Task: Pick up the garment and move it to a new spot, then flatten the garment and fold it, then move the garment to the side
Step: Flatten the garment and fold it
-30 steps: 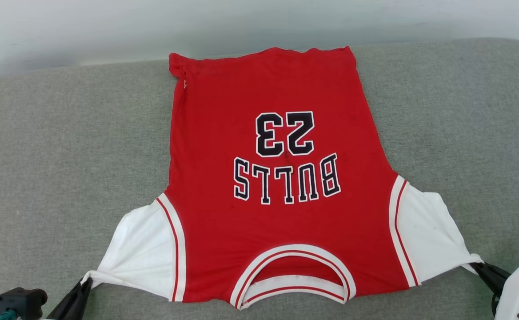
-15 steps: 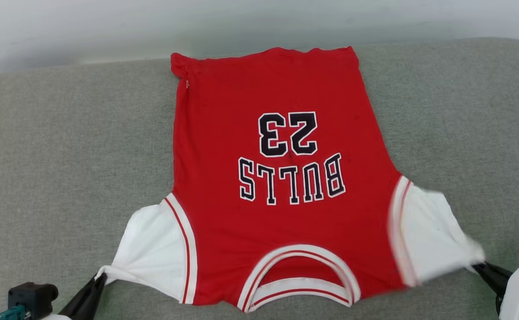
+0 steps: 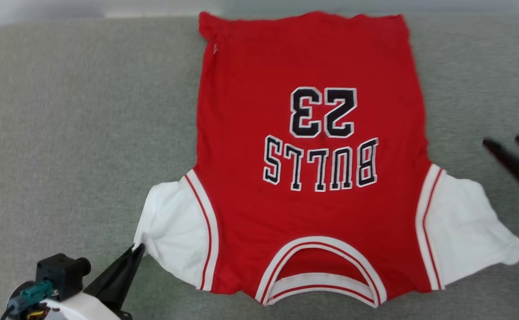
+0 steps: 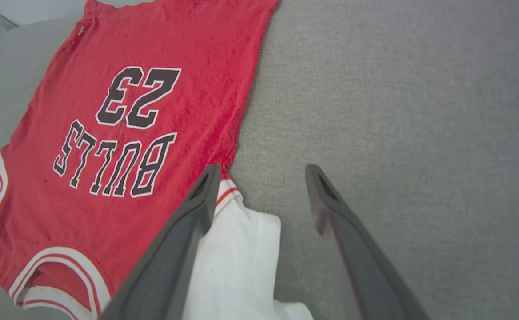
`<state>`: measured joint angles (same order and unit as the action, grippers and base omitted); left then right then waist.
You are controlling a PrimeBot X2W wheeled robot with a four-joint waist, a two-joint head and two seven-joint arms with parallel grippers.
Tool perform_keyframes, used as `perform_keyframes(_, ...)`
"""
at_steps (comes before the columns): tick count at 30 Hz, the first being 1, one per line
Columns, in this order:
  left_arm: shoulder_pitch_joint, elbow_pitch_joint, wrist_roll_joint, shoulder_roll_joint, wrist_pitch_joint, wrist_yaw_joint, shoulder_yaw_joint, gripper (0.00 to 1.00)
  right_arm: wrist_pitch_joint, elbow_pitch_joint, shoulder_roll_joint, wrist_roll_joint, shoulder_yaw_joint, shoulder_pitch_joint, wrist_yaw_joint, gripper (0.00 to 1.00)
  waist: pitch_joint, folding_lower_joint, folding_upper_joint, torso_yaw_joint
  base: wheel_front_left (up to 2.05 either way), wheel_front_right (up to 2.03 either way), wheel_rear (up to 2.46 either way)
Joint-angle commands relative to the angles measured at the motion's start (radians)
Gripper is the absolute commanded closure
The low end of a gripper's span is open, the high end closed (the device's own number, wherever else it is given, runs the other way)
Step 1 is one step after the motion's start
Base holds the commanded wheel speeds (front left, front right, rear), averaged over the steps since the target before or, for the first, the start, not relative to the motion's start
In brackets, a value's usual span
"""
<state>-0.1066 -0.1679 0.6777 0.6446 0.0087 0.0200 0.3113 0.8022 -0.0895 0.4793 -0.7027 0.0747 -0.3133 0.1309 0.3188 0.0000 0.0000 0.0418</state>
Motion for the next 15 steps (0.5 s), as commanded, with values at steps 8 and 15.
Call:
perform_keyframes(8, 0.051, -0.174, -0.028, 0.012, 0.061, -0.004, 0.038, 1.0, 0.246, 0.075, -0.087, 0.192, 0.072, -0.35, 0.0, 0.0, 0.189, 0.0, 0.0, 0.156, 0.0, 0.0, 0.0)
perform_keyframes(15, 0.097, -0.262, -0.048, -0.001, 0.084, 0.008, 0.072, 1.0, 0.371, 0.2, -0.113, 0.366, 0.128, -0.621, 0.0, 0.0, 0.296, 0.0, 0.0, 0.253, 0.0, 0.0, 0.0)
